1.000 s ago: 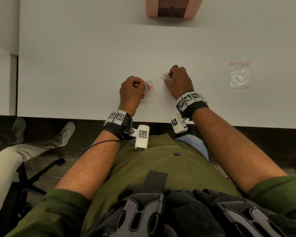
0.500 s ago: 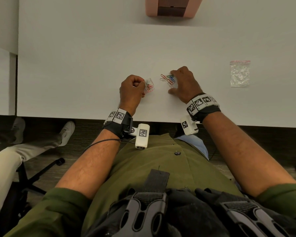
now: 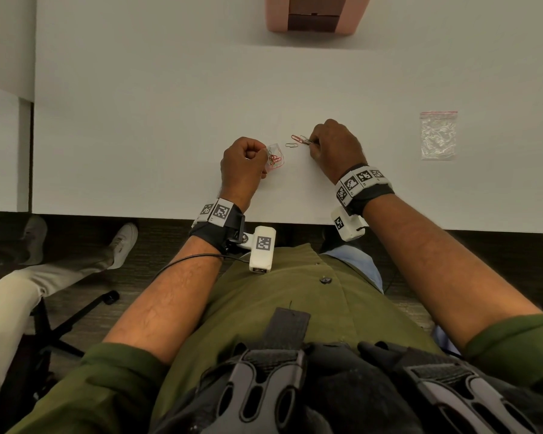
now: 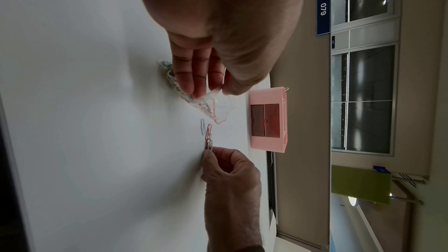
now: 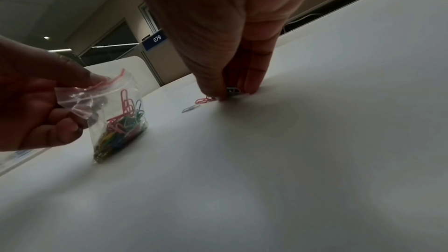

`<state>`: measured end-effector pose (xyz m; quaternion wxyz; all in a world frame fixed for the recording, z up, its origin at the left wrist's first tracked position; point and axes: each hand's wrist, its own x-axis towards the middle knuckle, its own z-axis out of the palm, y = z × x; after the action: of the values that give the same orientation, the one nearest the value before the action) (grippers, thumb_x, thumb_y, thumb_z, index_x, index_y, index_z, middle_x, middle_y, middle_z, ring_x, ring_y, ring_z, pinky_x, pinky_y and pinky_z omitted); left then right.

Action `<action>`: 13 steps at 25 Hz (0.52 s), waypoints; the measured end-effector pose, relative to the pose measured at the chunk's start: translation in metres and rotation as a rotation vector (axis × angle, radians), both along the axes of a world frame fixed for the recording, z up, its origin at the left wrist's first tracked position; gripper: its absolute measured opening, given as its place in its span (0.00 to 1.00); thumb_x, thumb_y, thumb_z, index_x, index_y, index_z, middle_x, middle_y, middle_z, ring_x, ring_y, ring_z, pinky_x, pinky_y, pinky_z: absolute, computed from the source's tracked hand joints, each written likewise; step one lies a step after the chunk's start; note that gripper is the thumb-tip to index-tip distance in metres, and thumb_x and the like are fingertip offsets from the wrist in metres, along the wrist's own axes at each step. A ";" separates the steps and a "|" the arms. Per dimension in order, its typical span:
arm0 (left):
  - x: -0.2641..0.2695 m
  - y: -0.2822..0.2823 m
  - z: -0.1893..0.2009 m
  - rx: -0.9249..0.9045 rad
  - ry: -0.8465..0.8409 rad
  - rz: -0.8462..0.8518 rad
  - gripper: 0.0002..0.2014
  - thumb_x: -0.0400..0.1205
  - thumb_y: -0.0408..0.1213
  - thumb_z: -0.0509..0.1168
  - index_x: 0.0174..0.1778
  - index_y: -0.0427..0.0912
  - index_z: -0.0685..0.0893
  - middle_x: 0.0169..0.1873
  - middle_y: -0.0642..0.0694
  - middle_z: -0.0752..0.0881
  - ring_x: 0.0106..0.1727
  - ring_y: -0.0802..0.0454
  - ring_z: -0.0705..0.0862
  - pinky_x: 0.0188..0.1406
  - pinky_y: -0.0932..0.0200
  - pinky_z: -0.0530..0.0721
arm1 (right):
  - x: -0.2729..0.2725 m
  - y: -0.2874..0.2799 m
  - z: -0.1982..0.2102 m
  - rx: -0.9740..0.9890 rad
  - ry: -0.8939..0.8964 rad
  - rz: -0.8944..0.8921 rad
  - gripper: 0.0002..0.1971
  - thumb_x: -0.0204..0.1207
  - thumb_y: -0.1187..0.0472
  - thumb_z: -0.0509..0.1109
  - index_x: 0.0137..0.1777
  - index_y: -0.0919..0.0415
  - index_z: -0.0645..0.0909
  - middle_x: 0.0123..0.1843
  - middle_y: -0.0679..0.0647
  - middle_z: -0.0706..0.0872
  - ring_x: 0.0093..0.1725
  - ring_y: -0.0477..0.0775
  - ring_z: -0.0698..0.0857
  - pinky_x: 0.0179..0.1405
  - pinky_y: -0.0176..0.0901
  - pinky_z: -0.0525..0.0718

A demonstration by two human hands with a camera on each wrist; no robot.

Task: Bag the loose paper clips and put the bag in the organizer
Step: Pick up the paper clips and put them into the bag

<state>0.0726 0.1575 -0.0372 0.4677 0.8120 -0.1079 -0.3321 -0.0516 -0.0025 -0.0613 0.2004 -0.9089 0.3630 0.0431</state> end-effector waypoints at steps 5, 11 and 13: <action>0.000 -0.001 0.001 -0.009 -0.003 0.004 0.04 0.84 0.31 0.66 0.48 0.39 0.87 0.37 0.51 0.89 0.33 0.56 0.89 0.30 0.63 0.86 | -0.002 -0.007 0.001 0.107 -0.009 -0.090 0.07 0.77 0.59 0.70 0.51 0.60 0.83 0.53 0.59 0.83 0.50 0.59 0.82 0.47 0.50 0.80; -0.001 -0.003 0.000 -0.017 0.003 0.003 0.04 0.84 0.31 0.67 0.46 0.41 0.87 0.37 0.50 0.90 0.31 0.57 0.89 0.31 0.61 0.87 | -0.014 -0.017 0.005 0.319 -0.162 -0.267 0.05 0.74 0.58 0.75 0.46 0.58 0.87 0.45 0.53 0.90 0.47 0.54 0.88 0.50 0.51 0.87; -0.001 -0.004 0.000 -0.017 0.009 0.001 0.04 0.84 0.31 0.67 0.47 0.41 0.87 0.38 0.50 0.90 0.33 0.55 0.89 0.31 0.62 0.86 | -0.016 -0.013 0.011 0.387 -0.229 -0.298 0.05 0.74 0.59 0.75 0.46 0.59 0.87 0.43 0.52 0.91 0.45 0.52 0.88 0.50 0.48 0.88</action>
<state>0.0713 0.1534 -0.0371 0.4751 0.8066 -0.1084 -0.3345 -0.0673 -0.0157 -0.0505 0.4143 -0.7893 0.4526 -0.0215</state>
